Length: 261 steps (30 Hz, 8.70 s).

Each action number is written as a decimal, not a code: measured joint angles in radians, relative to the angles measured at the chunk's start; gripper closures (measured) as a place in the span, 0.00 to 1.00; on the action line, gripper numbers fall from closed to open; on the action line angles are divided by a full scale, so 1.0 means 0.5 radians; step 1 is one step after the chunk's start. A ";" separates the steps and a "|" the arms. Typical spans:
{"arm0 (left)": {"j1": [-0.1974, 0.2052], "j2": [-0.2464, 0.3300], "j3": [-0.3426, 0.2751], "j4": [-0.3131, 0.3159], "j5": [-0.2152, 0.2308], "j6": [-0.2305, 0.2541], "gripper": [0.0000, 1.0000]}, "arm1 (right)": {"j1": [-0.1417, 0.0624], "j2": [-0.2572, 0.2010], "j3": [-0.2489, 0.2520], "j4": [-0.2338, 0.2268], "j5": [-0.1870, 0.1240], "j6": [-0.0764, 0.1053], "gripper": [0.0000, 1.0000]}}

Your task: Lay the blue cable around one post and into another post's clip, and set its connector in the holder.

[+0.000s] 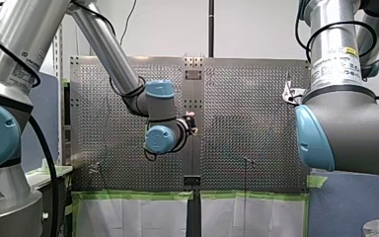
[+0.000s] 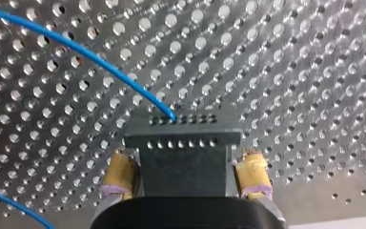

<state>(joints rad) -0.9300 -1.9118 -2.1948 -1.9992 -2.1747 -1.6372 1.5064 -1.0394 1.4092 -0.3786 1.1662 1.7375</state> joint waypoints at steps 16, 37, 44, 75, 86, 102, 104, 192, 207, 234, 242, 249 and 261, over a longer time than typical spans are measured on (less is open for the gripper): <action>0.008 0.000 0.000 0.050 0.003 -0.010 0.00 | -0.012 0.000 0.000 0.029 0.172 0.002 0.01; 0.021 0.000 0.000 0.022 -0.061 -0.045 0.00 | -0.014 0.000 0.013 0.091 0.422 0.020 0.01; 0.081 0.000 -0.002 -0.082 -0.175 -0.090 0.00 | -0.014 0.000 0.023 0.098 0.441 0.020 0.01; 0.716 0.003 -0.355 -0.043 0.224 -0.146 0.00 | 0.002 0.000 0.153 0.073 0.574 0.055 0.01; 0.791 0.003 -0.356 -0.046 0.225 -0.160 0.00 | 0.012 0.001 0.357 -0.101 0.596 0.081 0.01; 0.792 0.003 -0.356 -0.044 0.225 -0.168 0.00 | 0.045 0.002 0.543 -0.263 0.617 0.056 0.01; 0.792 0.003 -0.356 -0.046 0.226 -0.168 0.00 | 0.056 0.002 0.574 -0.290 0.616 0.050 0.01; 0.843 0.011 -0.332 -0.168 0.174 -0.355 0.00 | 1.551 0.112 0.833 -0.553 1.166 -0.317 0.01; 0.849 0.011 -0.332 -0.155 0.170 -0.284 0.00 | 1.512 0.224 0.861 -0.814 1.092 -0.410 0.01; 0.845 0.011 -0.332 -0.186 0.101 -0.238 0.00 | 1.508 0.227 0.825 -0.922 0.977 -0.360 0.01; 0.846 0.012 -0.332 -0.182 0.067 -0.259 0.00 | 1.503 0.227 0.825 -0.938 1.079 -0.408 0.01; 0.842 0.011 -0.332 -0.185 0.065 -0.266 0.00 | 1.502 0.227 0.825 -0.953 1.135 -0.413 0.01; 0.844 0.012 -0.334 -0.187 0.065 -0.281 0.00 | 1.502 0.227 0.825 -0.949 1.135 -0.416 0.01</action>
<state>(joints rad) -0.5082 -1.9058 -2.3618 -2.0926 -2.1421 -1.7777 2.2573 -0.9259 1.8218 -0.8532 1.7336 1.5297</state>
